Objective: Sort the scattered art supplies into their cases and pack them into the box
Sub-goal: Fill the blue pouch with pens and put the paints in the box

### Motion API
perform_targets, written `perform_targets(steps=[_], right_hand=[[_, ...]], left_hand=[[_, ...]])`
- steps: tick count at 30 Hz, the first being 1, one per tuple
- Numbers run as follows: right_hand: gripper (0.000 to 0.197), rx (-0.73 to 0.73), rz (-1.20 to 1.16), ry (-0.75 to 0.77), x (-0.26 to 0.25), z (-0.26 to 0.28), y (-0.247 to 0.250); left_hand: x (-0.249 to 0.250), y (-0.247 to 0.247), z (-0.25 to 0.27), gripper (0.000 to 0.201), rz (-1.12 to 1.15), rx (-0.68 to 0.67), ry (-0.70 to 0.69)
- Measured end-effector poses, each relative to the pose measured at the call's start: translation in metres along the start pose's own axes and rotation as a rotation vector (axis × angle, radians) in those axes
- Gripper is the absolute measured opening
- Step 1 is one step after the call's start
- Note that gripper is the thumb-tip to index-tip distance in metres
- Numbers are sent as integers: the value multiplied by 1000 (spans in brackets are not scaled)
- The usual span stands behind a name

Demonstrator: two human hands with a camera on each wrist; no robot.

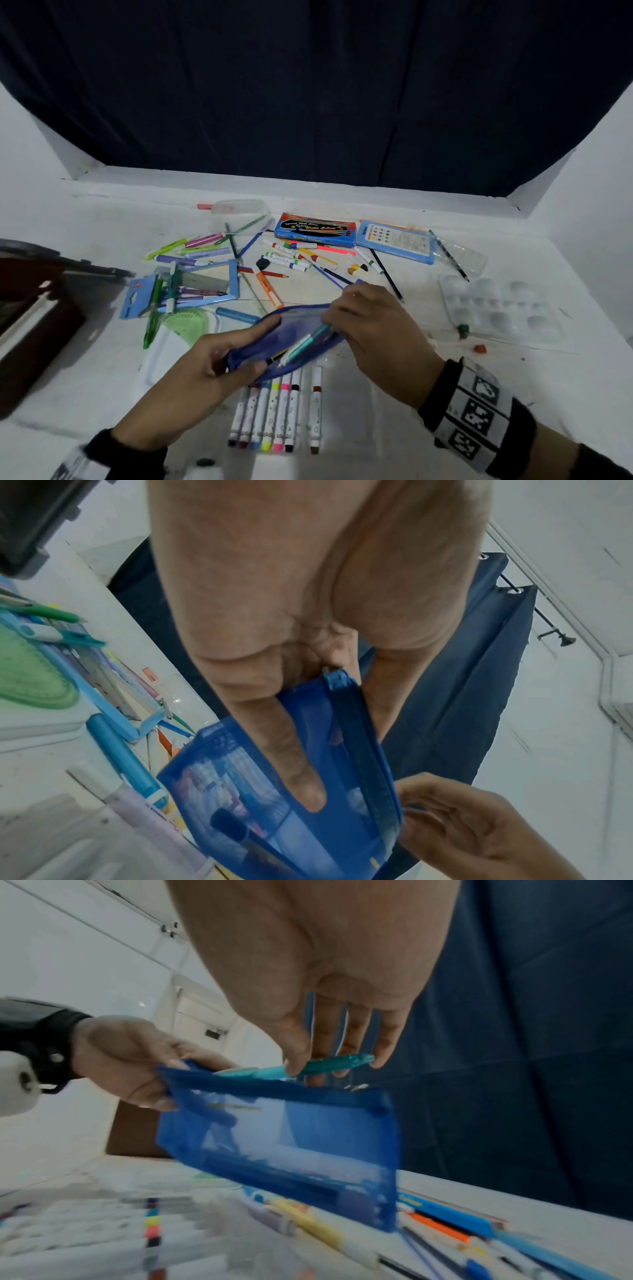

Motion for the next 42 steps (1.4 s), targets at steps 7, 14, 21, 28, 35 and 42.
perform_targets(steps=[7,14,21,28,35,42], right_hand=[[28,-86,11,146,-52,-33,-15],[20,-178,-151,300,-82,-57,-48],[10,-1,-442,213,-69,-78,-28],[10,72,-481,1,-11,-117,-30],[20,-443,-181,-116,-8,-164,-105],[14,-527,109,-195,-25,-190,-117]], left_hand=[[-12,9,24,53,109,54,9],[-32,33,50,52,163,149,22],[-55,67,78,50,234,184,40],[-66,119,101,34,345,352,-40],[-71,159,111,46,309,459,-85],[-68,174,106,42,267,456,-91]])
Point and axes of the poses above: each hand's wrist, its own z-axis away from the middle knuckle, its own y-axis out of the back of the hand, x = y × z, the point moved 8 cm from there along -z, towards the middle knuckle, and after that the axes turned 13 degrees about -x, right-handed, at the moved point
